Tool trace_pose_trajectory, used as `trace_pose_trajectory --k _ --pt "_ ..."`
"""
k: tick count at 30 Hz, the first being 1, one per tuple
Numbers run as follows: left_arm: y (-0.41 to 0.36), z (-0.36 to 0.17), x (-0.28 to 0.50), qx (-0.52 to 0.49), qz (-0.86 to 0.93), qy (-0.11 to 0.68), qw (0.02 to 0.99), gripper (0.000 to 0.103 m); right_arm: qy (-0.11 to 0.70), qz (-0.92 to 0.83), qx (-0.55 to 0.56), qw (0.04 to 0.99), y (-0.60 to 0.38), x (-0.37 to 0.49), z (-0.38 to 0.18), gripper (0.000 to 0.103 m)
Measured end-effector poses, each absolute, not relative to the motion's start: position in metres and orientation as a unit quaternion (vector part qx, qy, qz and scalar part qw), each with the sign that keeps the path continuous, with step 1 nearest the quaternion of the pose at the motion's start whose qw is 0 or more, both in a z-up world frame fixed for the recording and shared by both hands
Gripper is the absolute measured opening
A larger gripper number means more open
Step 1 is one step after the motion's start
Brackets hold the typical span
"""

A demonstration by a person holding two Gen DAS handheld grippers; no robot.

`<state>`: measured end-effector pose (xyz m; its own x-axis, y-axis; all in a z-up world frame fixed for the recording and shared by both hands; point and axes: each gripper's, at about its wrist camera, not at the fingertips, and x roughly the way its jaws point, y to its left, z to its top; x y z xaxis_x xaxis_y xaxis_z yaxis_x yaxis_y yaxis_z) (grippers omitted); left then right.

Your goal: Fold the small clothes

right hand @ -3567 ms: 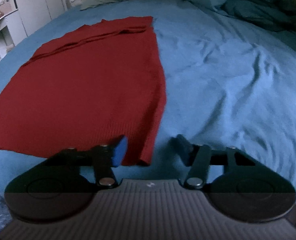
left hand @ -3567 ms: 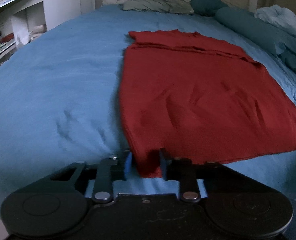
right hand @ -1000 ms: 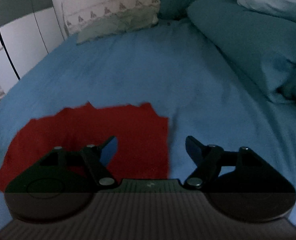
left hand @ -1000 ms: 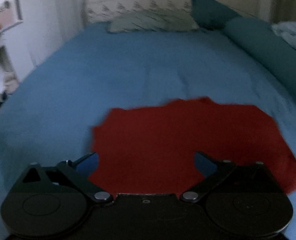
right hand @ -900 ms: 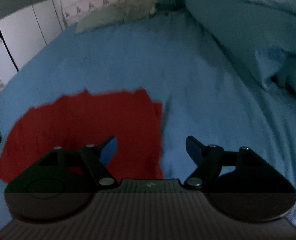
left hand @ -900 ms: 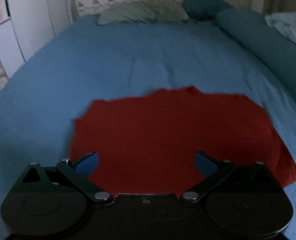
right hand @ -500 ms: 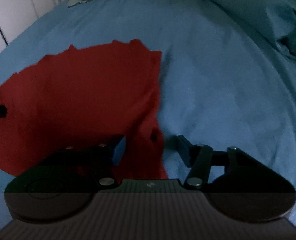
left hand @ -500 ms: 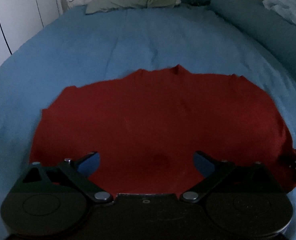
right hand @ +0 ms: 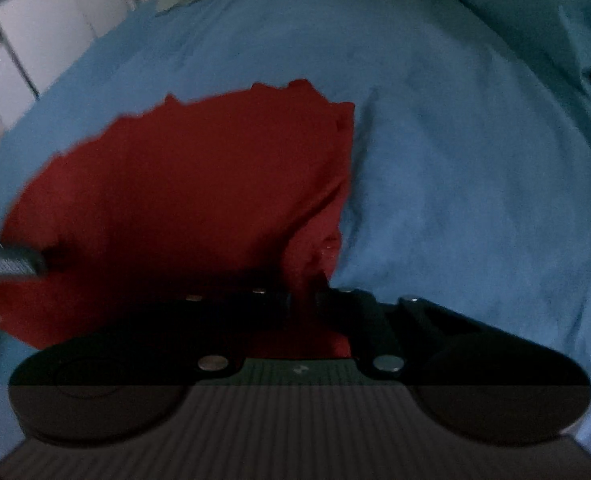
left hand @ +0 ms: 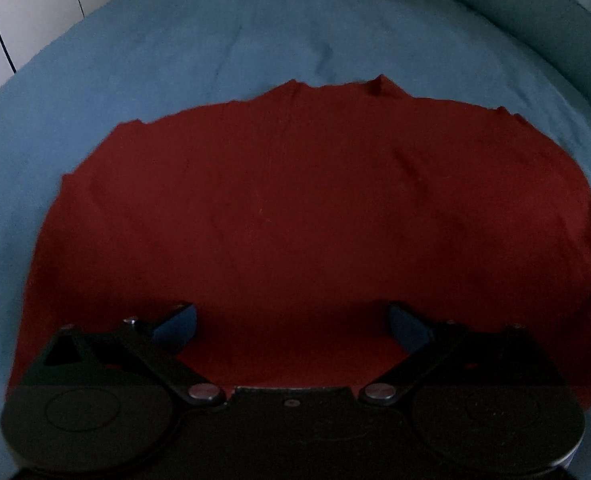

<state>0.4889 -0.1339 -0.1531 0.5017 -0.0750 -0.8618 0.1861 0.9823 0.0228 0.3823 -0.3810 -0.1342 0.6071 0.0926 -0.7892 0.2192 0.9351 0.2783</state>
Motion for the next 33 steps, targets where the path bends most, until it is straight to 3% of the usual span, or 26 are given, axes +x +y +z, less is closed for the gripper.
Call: trace_pose_trajectory --k 7,15,19,24,27,29,33 --pt "-0.133 -0.150 0.498 0.060 -0.085 0.513 0.852 0.103 0.377 0.008 0.344 0.860 -0.386 0.389 -0.075 0.022" --pt "-0.052 -0.106 0.466 0.044 -0.079 0.484 0.870 0.099 0.365 0.201 0.295 0.860 -0.245 0.469 -0.012 0.022" --pt "0.003 -0.108 0.432 0.061 -0.059 0.477 0.875 0.099 0.425 0.302 0.226 0.823 -0.135 0.501 -0.043 0.022" --pt "0.041 -0.131 0.401 0.062 -0.057 0.500 0.862 0.099 0.522 0.293 0.110 0.794 -0.038 0.504 -0.133 0.023" --pt "0.049 -0.133 0.391 0.041 -0.067 0.498 0.863 0.099 0.506 0.300 0.120 0.800 -0.034 0.498 -0.134 0.039" --pt "0.052 -0.129 0.388 0.027 -0.071 0.493 0.867 0.099 0.497 0.315 0.132 0.798 -0.041 0.493 -0.124 0.070" --pt "0.054 -0.116 0.388 0.001 -0.084 0.482 0.872 0.099 0.435 0.301 0.130 0.838 -0.077 0.482 -0.084 0.082"
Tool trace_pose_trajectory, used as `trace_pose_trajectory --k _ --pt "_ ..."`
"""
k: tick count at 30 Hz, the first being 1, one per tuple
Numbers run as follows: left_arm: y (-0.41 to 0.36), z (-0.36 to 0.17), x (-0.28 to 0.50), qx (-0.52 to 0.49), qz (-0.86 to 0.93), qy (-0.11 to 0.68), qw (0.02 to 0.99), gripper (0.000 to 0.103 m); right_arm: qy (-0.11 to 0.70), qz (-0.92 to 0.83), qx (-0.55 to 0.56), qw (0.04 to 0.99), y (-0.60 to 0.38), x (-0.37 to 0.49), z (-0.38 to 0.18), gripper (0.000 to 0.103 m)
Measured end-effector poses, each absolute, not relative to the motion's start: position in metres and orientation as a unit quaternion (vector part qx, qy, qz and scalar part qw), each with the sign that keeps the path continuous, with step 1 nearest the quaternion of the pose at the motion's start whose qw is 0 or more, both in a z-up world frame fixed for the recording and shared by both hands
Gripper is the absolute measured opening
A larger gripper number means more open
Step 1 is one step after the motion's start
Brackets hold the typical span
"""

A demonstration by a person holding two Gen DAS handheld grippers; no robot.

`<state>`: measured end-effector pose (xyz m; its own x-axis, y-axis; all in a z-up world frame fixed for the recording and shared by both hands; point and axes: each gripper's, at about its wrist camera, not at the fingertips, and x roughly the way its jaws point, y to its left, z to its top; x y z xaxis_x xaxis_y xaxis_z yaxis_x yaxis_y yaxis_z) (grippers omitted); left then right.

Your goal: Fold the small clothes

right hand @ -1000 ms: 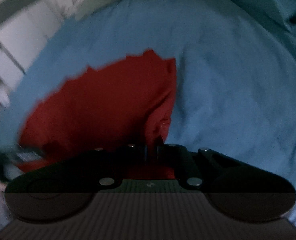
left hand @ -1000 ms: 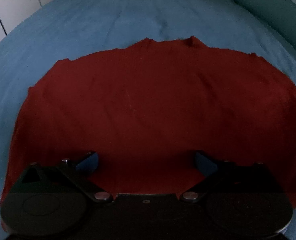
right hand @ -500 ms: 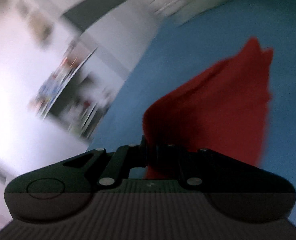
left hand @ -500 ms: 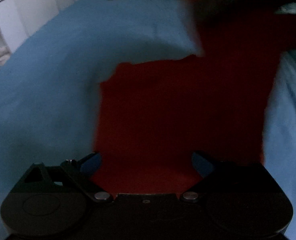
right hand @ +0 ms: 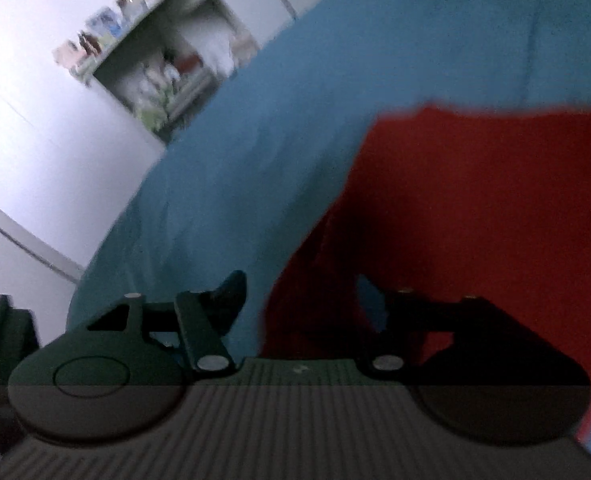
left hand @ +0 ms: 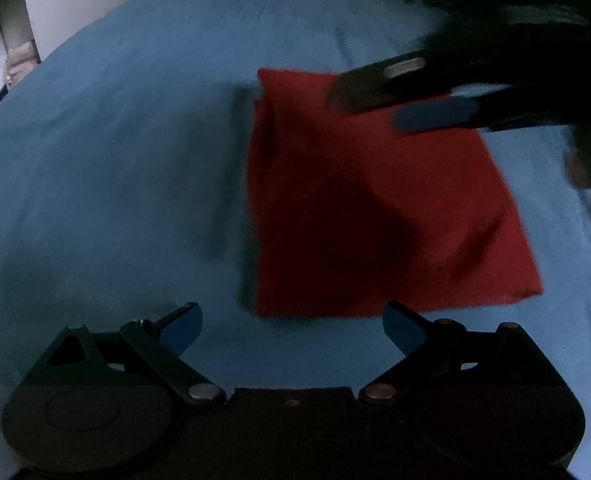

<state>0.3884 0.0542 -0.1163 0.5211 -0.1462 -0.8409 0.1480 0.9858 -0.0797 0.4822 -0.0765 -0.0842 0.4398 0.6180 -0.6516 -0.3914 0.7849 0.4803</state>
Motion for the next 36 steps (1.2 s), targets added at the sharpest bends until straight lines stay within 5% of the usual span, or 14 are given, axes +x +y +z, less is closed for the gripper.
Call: trace_pose_trajectory --k 6,14,36 --pt "0.058 -0.110 0.394 -0.011 -0.092 0.478 0.874 0.099 0.370 0.142 0.062 0.916 -0.142 0.409 -0.057 0.094" --pt "0.055 -0.120 0.401 -0.016 -0.080 0.472 0.878 0.099 0.399 0.058 -0.034 0.914 -0.132 0.321 -0.130 0.092" --pt "0.068 -0.132 0.411 -0.013 -0.039 0.473 0.880 0.099 0.364 -0.083 0.017 0.928 -0.140 0.349 -0.151 0.086"
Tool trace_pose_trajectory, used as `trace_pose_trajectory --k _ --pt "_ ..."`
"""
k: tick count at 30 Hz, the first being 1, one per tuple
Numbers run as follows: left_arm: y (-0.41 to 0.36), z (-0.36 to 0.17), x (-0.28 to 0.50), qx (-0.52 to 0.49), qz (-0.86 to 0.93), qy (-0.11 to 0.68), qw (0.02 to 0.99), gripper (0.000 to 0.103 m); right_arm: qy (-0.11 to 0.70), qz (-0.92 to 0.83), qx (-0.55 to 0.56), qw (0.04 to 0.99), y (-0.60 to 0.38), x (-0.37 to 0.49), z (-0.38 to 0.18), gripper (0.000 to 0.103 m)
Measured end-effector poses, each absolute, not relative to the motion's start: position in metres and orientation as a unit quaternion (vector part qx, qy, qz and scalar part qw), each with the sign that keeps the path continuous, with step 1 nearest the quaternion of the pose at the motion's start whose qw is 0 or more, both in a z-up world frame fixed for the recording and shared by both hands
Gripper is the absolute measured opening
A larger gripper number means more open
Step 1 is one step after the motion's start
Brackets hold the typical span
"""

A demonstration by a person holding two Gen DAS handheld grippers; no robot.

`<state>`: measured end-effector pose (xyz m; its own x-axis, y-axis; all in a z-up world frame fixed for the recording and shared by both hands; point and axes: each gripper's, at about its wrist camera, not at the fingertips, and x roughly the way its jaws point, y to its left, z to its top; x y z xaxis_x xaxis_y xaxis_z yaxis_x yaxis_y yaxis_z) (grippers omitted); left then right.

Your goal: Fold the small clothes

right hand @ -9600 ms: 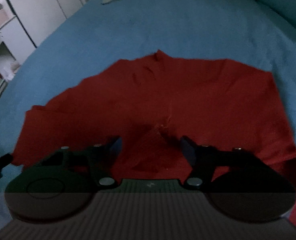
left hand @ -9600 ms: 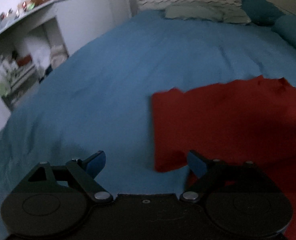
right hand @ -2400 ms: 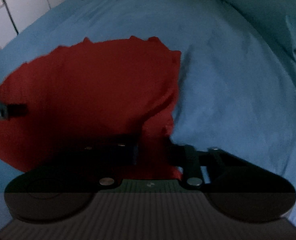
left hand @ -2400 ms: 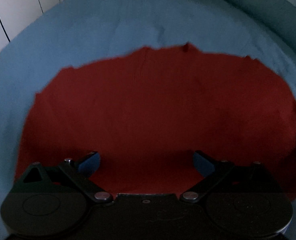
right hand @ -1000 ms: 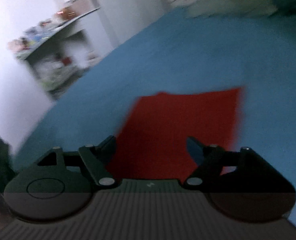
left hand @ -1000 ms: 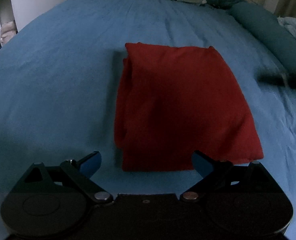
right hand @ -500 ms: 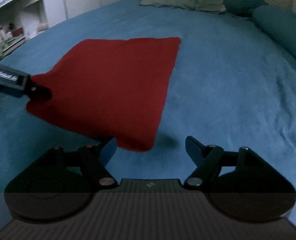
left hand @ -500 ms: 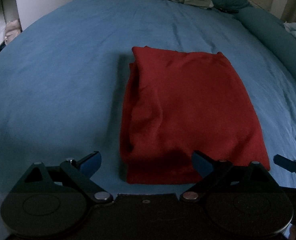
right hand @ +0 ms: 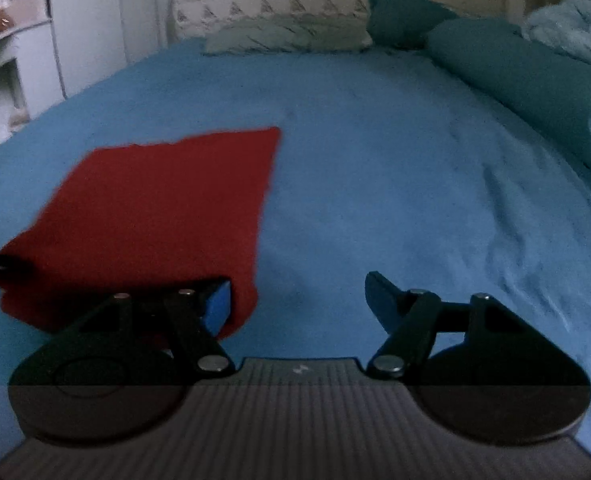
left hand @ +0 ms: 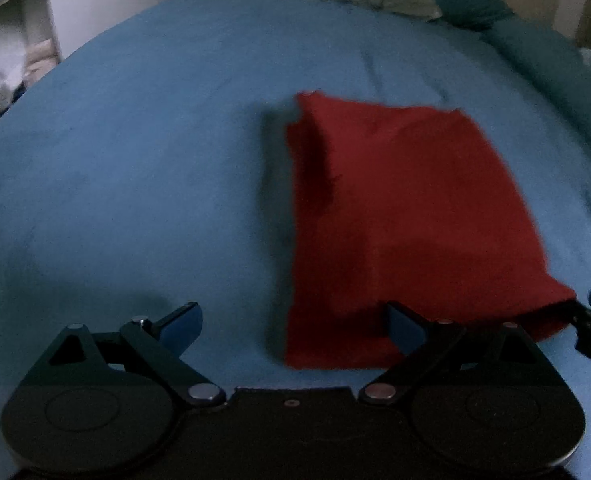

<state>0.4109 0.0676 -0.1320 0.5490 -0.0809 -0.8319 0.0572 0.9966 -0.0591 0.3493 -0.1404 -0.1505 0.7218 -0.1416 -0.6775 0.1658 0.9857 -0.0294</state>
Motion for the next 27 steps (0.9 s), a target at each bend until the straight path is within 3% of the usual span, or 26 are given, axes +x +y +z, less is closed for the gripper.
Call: trace_pose_trajectory --k 8,10,14,16,19,23,27 --pt "0.074 -0.158 0.402 0.015 -0.027 0.468 0.883 0.102 0.372 -0.033 -0.048 0.927 -0.136 0.343 -0.173 0.086" --pt "0.075 -0.152 0.403 0.013 -0.029 0.472 0.881 0.098 0.382 -0.015 -0.039 0.923 -0.143 0.346 -0.171 0.086" --pt "0.069 -0.121 0.398 0.041 -0.042 0.453 0.890 0.093 0.394 0.031 -0.035 0.918 -0.153 0.343 -0.145 0.088" --pt "0.066 -0.101 0.402 0.047 -0.058 0.432 0.899 0.095 0.397 0.054 -0.020 0.916 -0.160 0.345 -0.128 0.090" --pt "0.063 -0.078 0.425 0.035 -0.088 0.411 0.907 0.103 0.395 0.081 0.024 0.915 -0.173 0.353 -0.099 0.103" --pt "0.068 -0.084 0.479 -0.004 -0.118 0.441 0.890 0.103 0.402 0.109 0.098 0.904 -0.185 0.395 -0.077 0.103" --pt "0.083 -0.121 0.523 -0.086 -0.116 0.492 0.858 0.085 0.450 0.102 0.167 0.871 -0.191 0.451 -0.101 0.103"
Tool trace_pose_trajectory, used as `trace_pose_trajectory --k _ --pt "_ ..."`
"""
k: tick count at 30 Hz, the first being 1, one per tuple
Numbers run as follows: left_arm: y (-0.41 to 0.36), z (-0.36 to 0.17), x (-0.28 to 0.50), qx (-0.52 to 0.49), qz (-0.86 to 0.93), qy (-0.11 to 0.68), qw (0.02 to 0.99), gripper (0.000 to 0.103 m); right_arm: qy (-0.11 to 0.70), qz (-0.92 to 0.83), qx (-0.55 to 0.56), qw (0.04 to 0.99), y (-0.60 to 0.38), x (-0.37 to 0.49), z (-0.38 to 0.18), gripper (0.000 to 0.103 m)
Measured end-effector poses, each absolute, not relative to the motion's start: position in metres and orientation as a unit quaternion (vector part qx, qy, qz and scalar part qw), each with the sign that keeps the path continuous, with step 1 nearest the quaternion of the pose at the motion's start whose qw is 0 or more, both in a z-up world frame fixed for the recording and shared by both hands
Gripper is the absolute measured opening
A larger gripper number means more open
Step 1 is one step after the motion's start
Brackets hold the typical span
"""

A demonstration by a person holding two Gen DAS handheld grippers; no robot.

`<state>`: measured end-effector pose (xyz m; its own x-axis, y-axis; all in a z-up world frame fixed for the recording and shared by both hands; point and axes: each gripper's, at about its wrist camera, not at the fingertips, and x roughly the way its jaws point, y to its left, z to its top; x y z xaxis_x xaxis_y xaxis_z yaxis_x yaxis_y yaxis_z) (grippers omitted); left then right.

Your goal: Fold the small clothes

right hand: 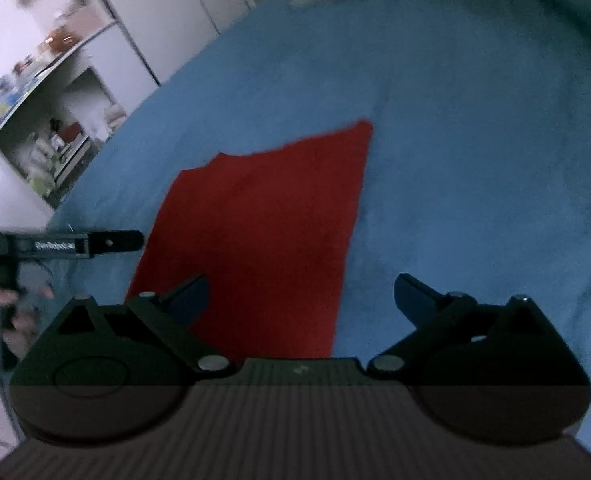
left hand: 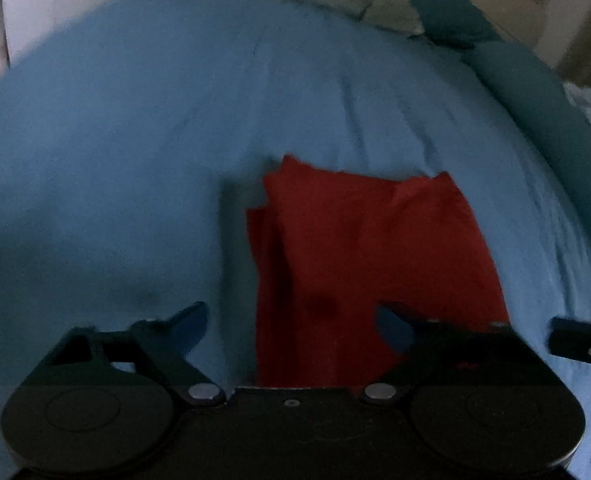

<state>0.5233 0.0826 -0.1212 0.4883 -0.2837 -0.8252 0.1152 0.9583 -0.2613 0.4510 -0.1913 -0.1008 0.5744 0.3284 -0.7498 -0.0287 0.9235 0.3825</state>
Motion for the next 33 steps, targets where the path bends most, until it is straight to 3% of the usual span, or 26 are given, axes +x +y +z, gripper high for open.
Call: trace_pose_trajectory --k 6,8,12,13,14,20,33 --pt "0.083 -0.150 0.538 -0.110 -0.137 0.514 0.840 0.080 0.476 0.070 0.224 0.847 -0.189 0.496 -0.144 0.103" --pt "0.080 -0.152 0.540 -0.111 -0.142 0.512 0.840 0.076 0.491 0.070 0.220 0.840 -0.189 0.502 -0.153 0.091" --pt "0.078 -0.154 0.540 -0.122 -0.154 0.511 0.837 0.056 0.492 0.082 0.205 0.842 -0.183 0.503 -0.158 0.088" --pt "0.077 -0.153 0.539 -0.124 -0.156 0.510 0.837 0.050 0.492 0.086 0.204 0.842 -0.183 0.504 -0.159 0.081" --pt "0.075 -0.152 0.539 -0.124 -0.158 0.509 0.837 0.046 0.493 0.093 0.205 0.841 -0.182 0.503 -0.159 0.067" --pt "0.058 -0.139 0.534 -0.100 -0.142 0.499 0.849 0.029 0.481 0.101 0.182 0.852 -0.170 0.501 -0.147 0.043" --pt "0.026 -0.060 0.466 -0.061 -0.142 0.463 0.873 0.023 0.434 0.125 0.189 0.872 -0.183 0.443 -0.070 0.039"
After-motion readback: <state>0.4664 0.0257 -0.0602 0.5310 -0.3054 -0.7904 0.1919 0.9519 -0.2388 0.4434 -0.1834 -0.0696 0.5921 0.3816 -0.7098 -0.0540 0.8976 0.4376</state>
